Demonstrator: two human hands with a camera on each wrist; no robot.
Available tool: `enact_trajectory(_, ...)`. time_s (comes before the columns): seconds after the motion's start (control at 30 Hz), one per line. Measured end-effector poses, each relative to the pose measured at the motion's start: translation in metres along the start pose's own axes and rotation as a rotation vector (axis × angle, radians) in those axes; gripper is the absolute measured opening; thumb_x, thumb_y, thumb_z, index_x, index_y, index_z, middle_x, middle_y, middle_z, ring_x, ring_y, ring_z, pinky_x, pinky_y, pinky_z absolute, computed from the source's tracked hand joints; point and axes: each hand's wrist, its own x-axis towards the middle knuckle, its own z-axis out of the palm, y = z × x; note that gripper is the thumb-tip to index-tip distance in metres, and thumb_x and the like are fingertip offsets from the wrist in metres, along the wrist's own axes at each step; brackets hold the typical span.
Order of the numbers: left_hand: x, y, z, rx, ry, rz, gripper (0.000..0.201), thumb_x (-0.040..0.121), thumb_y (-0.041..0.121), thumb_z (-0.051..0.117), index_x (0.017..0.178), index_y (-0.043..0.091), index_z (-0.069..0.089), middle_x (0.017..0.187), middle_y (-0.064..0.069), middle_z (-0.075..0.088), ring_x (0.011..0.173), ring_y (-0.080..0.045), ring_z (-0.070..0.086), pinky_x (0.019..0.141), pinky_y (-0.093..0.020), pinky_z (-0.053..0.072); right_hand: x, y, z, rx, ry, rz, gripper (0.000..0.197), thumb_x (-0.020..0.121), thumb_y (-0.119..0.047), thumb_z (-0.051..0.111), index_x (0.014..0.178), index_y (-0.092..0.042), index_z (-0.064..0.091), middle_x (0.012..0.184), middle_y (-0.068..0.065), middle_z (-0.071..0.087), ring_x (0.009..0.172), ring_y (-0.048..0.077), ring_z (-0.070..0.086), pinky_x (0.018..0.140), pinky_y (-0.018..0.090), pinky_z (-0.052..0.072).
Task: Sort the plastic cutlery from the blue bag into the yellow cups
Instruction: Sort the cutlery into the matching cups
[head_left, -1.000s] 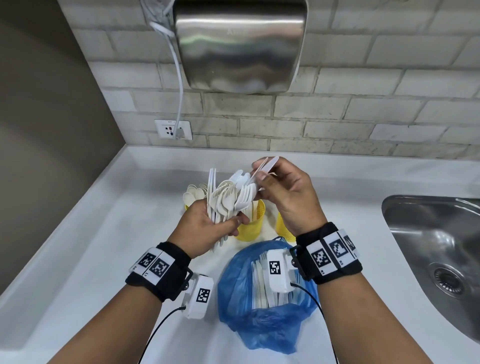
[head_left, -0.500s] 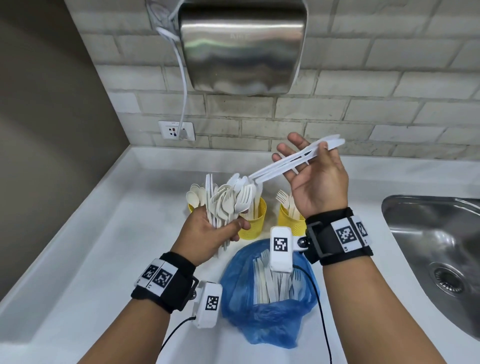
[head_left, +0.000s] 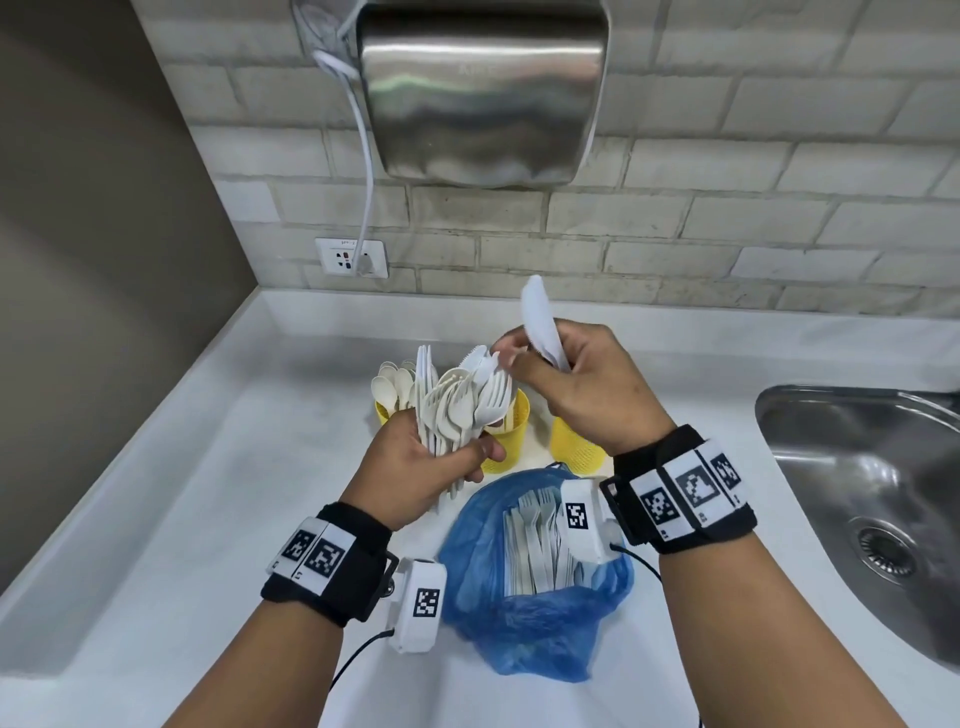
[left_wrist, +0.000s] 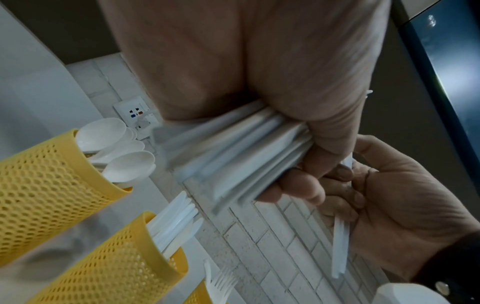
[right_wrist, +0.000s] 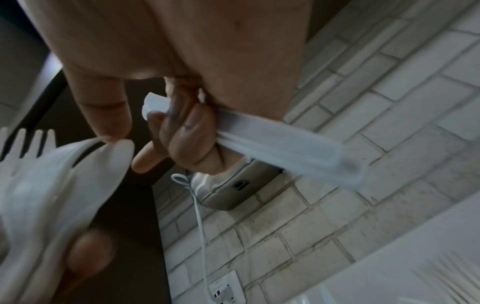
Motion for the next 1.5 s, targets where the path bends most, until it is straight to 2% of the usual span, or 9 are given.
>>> enact_trajectory(0.03, 0.0, 0.0, 0.0, 0.002, -0.006, 0.0, 0.021, 0.095, -0.003, 0.065, 0.099, 0.017, 0.072, 0.087, -0.009, 0.079, 0.068, -0.008, 0.07, 0.067, -0.025, 0.056, -0.001, -0.001, 0.0, -0.016, -0.013, -0.008, 0.01, 0.095, -0.008, 0.068, 0.093, -0.001, 0.074, 0.086, 0.013, 0.075, 0.081, 0.034, 0.068, 0.077, 0.045, 0.056)
enact_trajectory(0.1, 0.0, -0.001, -0.001, 0.012, -0.013, -0.01, 0.02, 0.096, -0.002, 0.065, 0.102, 0.015, 0.071, 0.088, -0.009, 0.079, 0.068, -0.009, 0.07, 0.068, -0.026, 0.056, -0.003, -0.004, -0.002, -0.052, -0.028, -0.009, 0.01, 0.094, -0.008, 0.069, 0.089, -0.002, 0.074, 0.09, 0.022, 0.073, 0.085, 0.04, 0.067, 0.081, 0.048, 0.053)
enact_trajectory(0.23, 0.001, -0.003, -0.002, 0.071, -0.023, -0.023, 0.016, 0.097, 0.002, 0.065, 0.101, 0.016, 0.072, 0.09, -0.007, 0.079, 0.069, -0.015, 0.069, 0.074, -0.035, 0.059, -0.003, -0.01, -0.009, -0.169, -0.099, -0.028, 0.012, 0.094, -0.014, 0.069, 0.087, -0.008, 0.076, 0.083, 0.007, 0.075, 0.078, 0.023, 0.07, 0.078, 0.036, 0.055)
enact_trajectory(0.4, 0.002, -0.002, -0.001, 0.054, -0.025, -0.021, 0.013, 0.098, 0.005, 0.066, 0.101, 0.016, 0.071, 0.09, -0.008, 0.079, 0.068, -0.019, 0.068, 0.072, -0.035, 0.059, 0.001, -0.005, -0.01, -0.29, -0.079, -0.124, 0.013, 0.093, -0.026, 0.067, 0.088, -0.016, 0.074, 0.084, 0.003, 0.074, 0.082, 0.028, 0.069, 0.078, 0.049, 0.054)
enact_trajectory(0.77, 0.007, -0.003, -0.007, 0.082, 0.032, -0.002, 0.022, 0.094, 0.003, 0.066, 0.081, 0.018, 0.077, 0.086, -0.008, 0.078, 0.064, -0.021, 0.064, 0.068, -0.036, 0.057, 0.002, -0.001, 0.007, -0.419, 0.233, -0.322, 0.016, 0.097, -0.013, 0.058, 0.086, -0.003, 0.064, 0.082, 0.004, 0.057, 0.074, 0.018, 0.055, 0.07, 0.03, 0.044)
enact_trajectory(0.97, 0.008, -0.003, -0.009, 0.071, 0.027, -0.012, 0.025, 0.093, 0.003, 0.066, 0.082, 0.022, 0.078, 0.088, -0.01, 0.078, 0.064, -0.02, 0.062, 0.069, -0.039, 0.057, 0.0, -0.002, 0.008, -0.31, 0.179, -0.246, 0.012, 0.093, -0.022, 0.067, 0.089, -0.011, 0.066, 0.079, 0.002, 0.063, 0.069, 0.019, 0.056, 0.067, 0.037, 0.049)
enact_trajectory(1.13, 0.008, -0.002, -0.009, 0.039, 0.006, -0.049, 0.018, 0.093, 0.001, 0.067, 0.085, 0.014, 0.076, 0.088, -0.009, 0.079, 0.064, -0.021, 0.061, 0.065, -0.031, 0.055, 0.004, 0.006, 0.001, -0.132, 0.182, -0.124, 0.008, 0.094, -0.022, 0.073, 0.088, -0.016, 0.072, 0.064, -0.019, 0.06, 0.058, 0.004, 0.055, 0.063, 0.025, 0.042)
enact_trajectory(1.3, 0.008, 0.0, -0.01, -0.011, 0.02, -0.052, 0.01, 0.095, 0.005, 0.069, 0.094, 0.005, 0.079, 0.077, -0.002, 0.076, 0.062, -0.02, 0.06, 0.059, -0.026, 0.051, 0.003, 0.016, 0.005, -0.053, 0.283, -0.087, 0.006, 0.091, -0.028, 0.075, 0.089, -0.023, 0.073, 0.071, -0.001, 0.07, 0.069, 0.018, 0.068, 0.063, 0.027, 0.046)
enact_trajectory(1.5, 0.008, 0.001, -0.009, -0.124, 0.062, -0.052, 0.015, 0.097, 0.003, 0.066, 0.111, 0.001, 0.071, 0.1, -0.012, 0.079, 0.06, -0.021, 0.06, 0.061, -0.03, 0.053, 0.002, 0.017, 0.005, 0.128, 0.243, -0.047, 0.009, 0.092, -0.011, 0.074, 0.097, -0.018, 0.075, 0.069, -0.011, 0.068, 0.05, 0.001, 0.053, 0.051, 0.012, 0.039)
